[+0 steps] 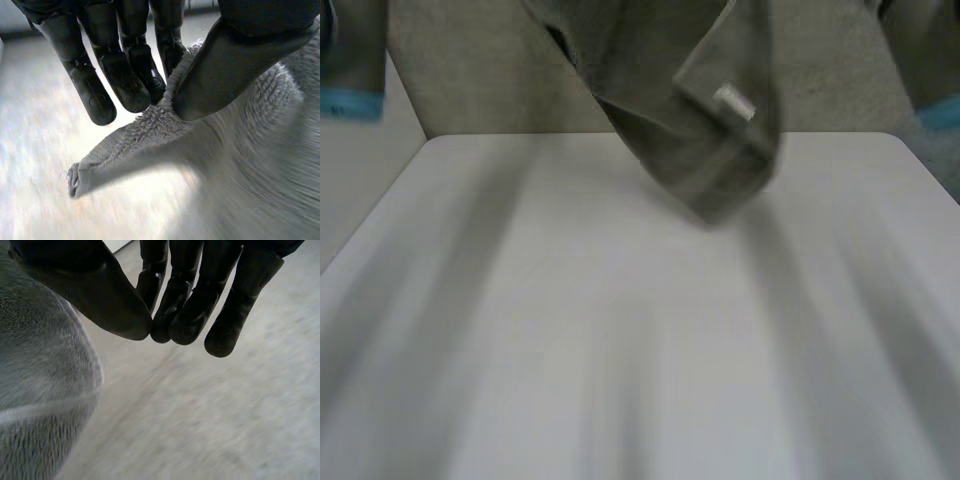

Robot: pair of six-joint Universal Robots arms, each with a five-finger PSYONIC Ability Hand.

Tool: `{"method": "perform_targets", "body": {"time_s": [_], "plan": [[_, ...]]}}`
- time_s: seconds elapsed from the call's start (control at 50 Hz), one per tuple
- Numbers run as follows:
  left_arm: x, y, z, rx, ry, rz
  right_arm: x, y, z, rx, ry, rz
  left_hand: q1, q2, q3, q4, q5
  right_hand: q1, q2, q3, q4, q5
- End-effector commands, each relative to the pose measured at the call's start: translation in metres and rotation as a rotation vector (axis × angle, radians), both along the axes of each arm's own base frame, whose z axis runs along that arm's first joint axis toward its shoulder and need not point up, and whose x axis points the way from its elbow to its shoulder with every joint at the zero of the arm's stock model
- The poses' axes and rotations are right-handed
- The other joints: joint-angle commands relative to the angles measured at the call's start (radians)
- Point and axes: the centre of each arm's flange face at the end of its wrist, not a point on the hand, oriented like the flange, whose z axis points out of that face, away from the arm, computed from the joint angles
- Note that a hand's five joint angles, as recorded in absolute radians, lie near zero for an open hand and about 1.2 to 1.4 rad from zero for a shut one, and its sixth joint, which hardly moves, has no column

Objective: Fold the towel.

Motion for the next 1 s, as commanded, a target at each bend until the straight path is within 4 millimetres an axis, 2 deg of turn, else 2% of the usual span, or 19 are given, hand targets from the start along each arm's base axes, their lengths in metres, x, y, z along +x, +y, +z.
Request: {"method": "perform_targets", "body": {"time_s": [0.02,0.04,0.06,0.08,0.1,0.12,0.14,0.16,0.2,0.24,0.28,0.3,0.32,0.36,0.46,0.64,0.86,0.9,1.0], "plan": [[0.016,-0.007,-0.134,0.371,-0.201,-0.034,0.003,0.013,-0.090,0.293,0.208,0.095,0.116,0.066,0.060,0.036,0.105,0.051,0.073,0.068,0.062,0.047],[0.019,-0.002,-0.161,0.447,-0.232,-0.042,0.002,0.017,-0.112,0.351,0.249,0.099,0.116,0.066,0.060,0.036,0.105,0.051,0.073,0.068,0.062,0.047],[0.021,0.004,-0.185,0.510,-0.261,-0.042,0.002,0.017,-0.113,0.351,0.250,0.099,0.116,0.066,0.060,0.036,0.105,0.051,0.073,0.068,0.062,0.047],[0.021,0.004,-0.185,0.511,-0.261,-0.042,0.000,0.023,-0.136,0.407,0.294,0.099,0.116,0.066,0.060,0.036,0.105,0.051,0.073,0.068,0.062,0.047],[0.024,0.011,-0.205,0.565,-0.293,-0.033,-0.001,0.031,-0.156,0.453,0.344,0.100,0.116,0.066,0.060,0.036,0.105,0.051,0.073,0.068,0.062,0.047],[0.024,0.011,-0.205,0.565,-0.294,-0.033,-0.001,0.031,-0.156,0.453,0.344,0.100,0.116,0.066,0.060,0.036,0.105,0.051,0.073,0.068,0.062,0.047],[0.028,0.017,-0.222,0.608,-0.335,-0.016,-0.002,0.038,-0.177,0.490,0.399,0.094,0.116,0.066,0.060,0.036,0.105,0.051,0.073,0.068,0.062,0.047],[0.033,0.024,-0.237,0.645,-0.381,0.000,-0.002,0.038,-0.177,0.490,0.400,0.094,0.116,0.066,0.060,0.036,0.105,0.051,0.073,0.068,0.062,0.047],[0.037,0.031,-0.251,0.675,-0.425,0.014,-0.006,0.052,-0.211,0.544,0.502,0.087,0.116,0.066,0.060,0.036,0.105,0.051,0.073,0.068,0.062,0.047],[0.041,0.040,-0.263,0.698,-0.469,0.027,-0.008,0.056,-0.223,0.566,0.537,0.090,0.116,0.066,0.060,0.036,0.105,0.035,0.057,0.052,0.045,0.030],[0.043,0.052,-0.278,0.711,-0.547,0.044,-0.009,0.059,-0.236,0.594,0.560,0.090,0.116,0.066,0.060,0.036,0.105,-0.150,-0.128,-0.134,-0.140,-0.155],[0.043,0.052,-0.278,0.711,-0.547,0.044,-0.011,0.061,-0.247,0.630,0.572,0.088,0.116,0.066,0.060,0.036,0.105,-0.418,-0.396,-0.401,-0.407,-0.422],[0.041,0.057,-0.282,0.710,-0.580,0.045,-0.011,0.061,-0.247,0.631,0.572,0.088,0.116,0.066,0.060,0.036,0.105,-0.420,-0.399,-0.404,-0.410,-0.425],[0.041,0.059,-0.285,0.708,-0.598,0.049,-0.015,0.063,-0.265,0.689,0.590,0.060,0.116,0.066,0.060,0.036,0.105,-0.841,-0.820,-0.825,-0.831,-0.846],[0.041,0.058,-0.290,0.695,-0.609,0.058,-0.020,0.064,-0.278,0.748,0.589,-0.008,0.116,0.066,0.060,0.036,0.105,-1.170,-1.149,-1.154,-1.160,-1.175],[0.045,0.050,-0.285,0.649,-0.583,0.089,-0.014,0.065,-0.271,0.821,0.449,-0.020,0.116,0.066,0.060,0.036,0.105,-1.170,-1.149,-1.154,-1.160,-1.175],[0.059,0.044,-0.281,0.652,-0.562,0.130,0.038,0.065,-0.250,0.721,0.381,0.092,0.116,0.066,0.060,0.036,0.105,-1.170,-1.149,-1.154,-1.160,-1.175],[0.061,0.043,-0.279,0.649,-0.557,0.138,0.058,0.060,-0.255,0.690,0.377,0.118,0.116,0.066,0.060,0.036,0.105,-1.170,-1.149,-1.154,-1.160,-1.175],[0.064,0.041,-0.279,0.639,-0.551,0.148,0.077,0.042,-0.272,0.671,0.372,0.119,0.116,0.066,0.060,0.036,0.105,-1.090,-1.069,-1.074,-1.080,-1.095]]}}
